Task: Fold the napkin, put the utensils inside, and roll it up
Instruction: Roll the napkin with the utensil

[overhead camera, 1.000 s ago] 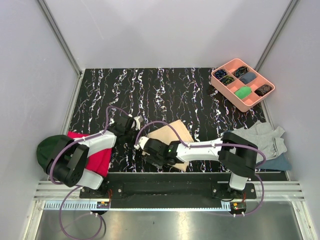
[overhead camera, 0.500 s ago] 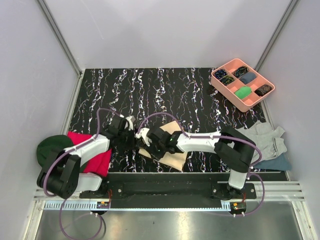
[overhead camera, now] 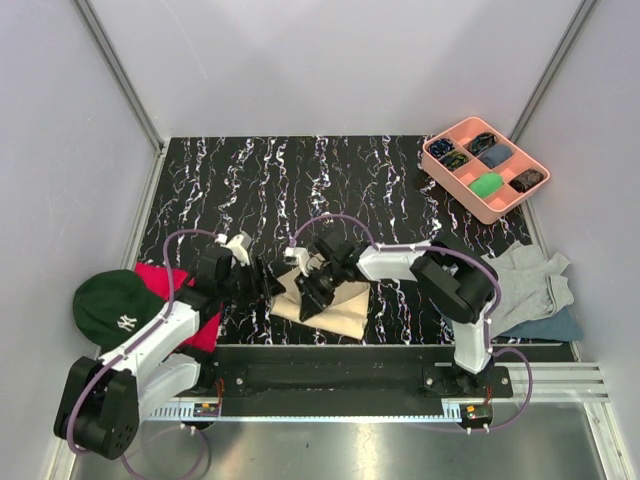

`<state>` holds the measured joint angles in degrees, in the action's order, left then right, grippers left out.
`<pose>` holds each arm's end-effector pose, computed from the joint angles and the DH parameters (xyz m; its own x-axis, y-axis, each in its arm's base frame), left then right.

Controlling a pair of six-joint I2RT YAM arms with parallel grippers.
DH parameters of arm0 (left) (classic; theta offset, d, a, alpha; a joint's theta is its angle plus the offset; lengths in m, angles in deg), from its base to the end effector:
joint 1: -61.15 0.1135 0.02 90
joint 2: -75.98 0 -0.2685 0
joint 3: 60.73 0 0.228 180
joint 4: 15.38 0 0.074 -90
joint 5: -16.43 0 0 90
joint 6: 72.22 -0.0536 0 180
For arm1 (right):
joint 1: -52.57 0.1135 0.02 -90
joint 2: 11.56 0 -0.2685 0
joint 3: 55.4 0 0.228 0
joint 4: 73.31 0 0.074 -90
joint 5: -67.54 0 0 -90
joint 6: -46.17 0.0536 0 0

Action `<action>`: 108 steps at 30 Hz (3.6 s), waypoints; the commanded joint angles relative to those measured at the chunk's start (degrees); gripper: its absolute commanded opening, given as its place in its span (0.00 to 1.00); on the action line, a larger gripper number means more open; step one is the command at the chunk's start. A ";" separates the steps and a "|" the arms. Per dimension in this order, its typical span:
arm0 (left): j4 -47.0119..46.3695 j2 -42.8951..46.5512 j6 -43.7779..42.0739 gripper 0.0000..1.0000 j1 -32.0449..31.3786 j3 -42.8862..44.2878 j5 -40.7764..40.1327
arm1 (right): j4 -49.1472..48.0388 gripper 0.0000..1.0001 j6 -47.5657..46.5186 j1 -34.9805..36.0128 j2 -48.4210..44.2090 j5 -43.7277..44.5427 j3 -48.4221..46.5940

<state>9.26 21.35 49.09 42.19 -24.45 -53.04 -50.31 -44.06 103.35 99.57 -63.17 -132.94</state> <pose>0.1564 -0.0736 0.1760 -0.8352 -0.2277 -0.5007 0.1321 0.8006 -0.5844 0.2068 0.3086 0.1421 -0.5245 -0.6475 -0.5528 -0.8165 0.1985 0.5422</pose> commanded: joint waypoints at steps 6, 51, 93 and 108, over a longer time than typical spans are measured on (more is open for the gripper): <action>-7.88 -5.21 0.33 0.72 0.33 -0.89 1.17 | 9.74 0.28 -1.88 -6.74 9.45 -15.62 -3.45; -13.35 -20.16 2.35 0.00 0.24 -1.16 10.32 | 23.02 0.73 -4.26 -12.20 5.69 -0.18 -18.77; -3.15 -10.68 1.38 0.61 5.60 1.75 1.88 | 14.57 0.28 -8.56 7.06 -3.64 20.16 0.14; -15.27 -7.67 2.97 0.69 5.43 -3.53 12.42 | 24.33 0.23 -8.82 -4.81 9.01 -8.15 -11.28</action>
<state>-0.36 16.11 51.76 47.85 -28.00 -44.19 -32.49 -52.70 100.77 103.75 -63.19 -142.71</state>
